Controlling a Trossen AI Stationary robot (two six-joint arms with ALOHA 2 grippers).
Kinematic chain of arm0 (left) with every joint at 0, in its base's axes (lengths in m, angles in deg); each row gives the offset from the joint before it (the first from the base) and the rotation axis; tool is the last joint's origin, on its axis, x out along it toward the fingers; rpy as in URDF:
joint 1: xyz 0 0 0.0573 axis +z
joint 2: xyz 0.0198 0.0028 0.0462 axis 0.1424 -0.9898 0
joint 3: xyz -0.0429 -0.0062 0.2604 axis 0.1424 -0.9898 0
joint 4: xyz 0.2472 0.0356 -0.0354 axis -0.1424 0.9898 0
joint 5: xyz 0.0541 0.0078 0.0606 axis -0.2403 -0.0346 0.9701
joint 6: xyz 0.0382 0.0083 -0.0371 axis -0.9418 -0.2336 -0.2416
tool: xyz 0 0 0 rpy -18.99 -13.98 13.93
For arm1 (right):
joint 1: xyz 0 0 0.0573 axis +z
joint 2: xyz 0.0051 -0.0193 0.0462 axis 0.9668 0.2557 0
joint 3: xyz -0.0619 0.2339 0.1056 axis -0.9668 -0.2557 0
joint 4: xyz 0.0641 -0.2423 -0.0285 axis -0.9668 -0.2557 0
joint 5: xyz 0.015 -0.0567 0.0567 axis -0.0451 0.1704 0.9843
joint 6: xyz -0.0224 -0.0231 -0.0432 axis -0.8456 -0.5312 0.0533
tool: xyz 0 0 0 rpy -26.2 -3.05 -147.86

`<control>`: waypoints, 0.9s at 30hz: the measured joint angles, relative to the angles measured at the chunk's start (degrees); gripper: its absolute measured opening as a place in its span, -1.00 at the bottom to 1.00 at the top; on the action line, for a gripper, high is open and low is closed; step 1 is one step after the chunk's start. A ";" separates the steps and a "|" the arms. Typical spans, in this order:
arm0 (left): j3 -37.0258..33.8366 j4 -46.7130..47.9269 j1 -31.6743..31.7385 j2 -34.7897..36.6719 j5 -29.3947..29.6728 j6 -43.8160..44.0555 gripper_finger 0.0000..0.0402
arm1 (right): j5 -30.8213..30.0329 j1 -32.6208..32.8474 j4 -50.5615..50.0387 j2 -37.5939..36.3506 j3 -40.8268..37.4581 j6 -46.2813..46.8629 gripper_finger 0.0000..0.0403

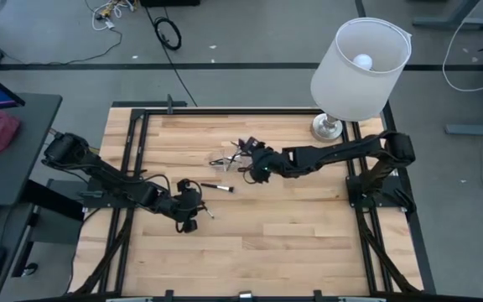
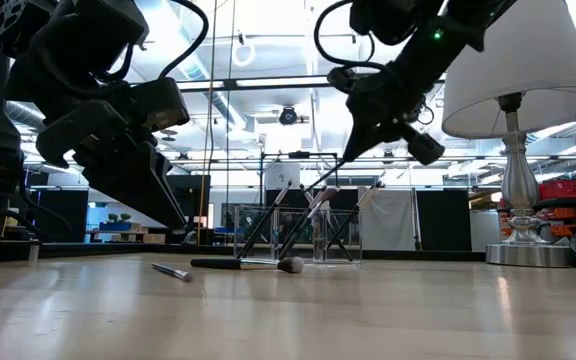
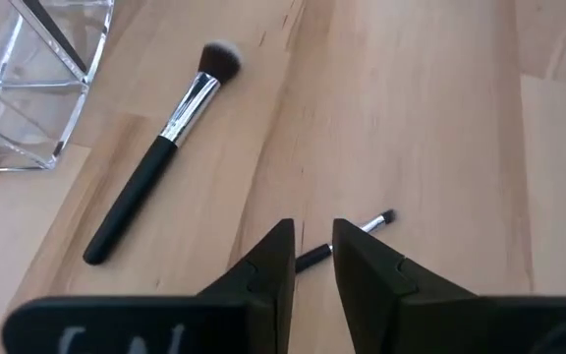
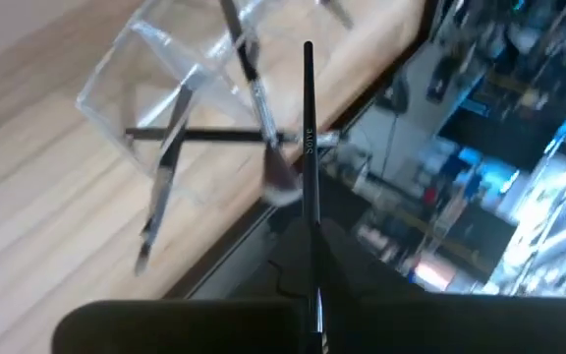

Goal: Put items in baskets/containers
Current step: Put the black eyebrow brush into the transparent organizer

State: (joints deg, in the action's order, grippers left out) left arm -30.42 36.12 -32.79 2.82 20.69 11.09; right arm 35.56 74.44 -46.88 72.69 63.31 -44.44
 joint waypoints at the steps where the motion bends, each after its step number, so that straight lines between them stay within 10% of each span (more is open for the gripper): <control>1: 0.00 0.06 0.00 0.00 0.02 0.00 -0.62 | 0.72 0.01 0.55 0.19 0.01 -1.05 -0.97; 27: 0.00 -0.03 0.04 -0.02 0.04 -2.80 -0.62 | 4.95 -1.10 11.28 6.88 0.07 -16.04 -0.97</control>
State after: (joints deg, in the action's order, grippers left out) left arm -30.42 36.08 -32.74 2.80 20.73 8.29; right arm 40.52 73.34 -35.60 79.56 63.38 -60.48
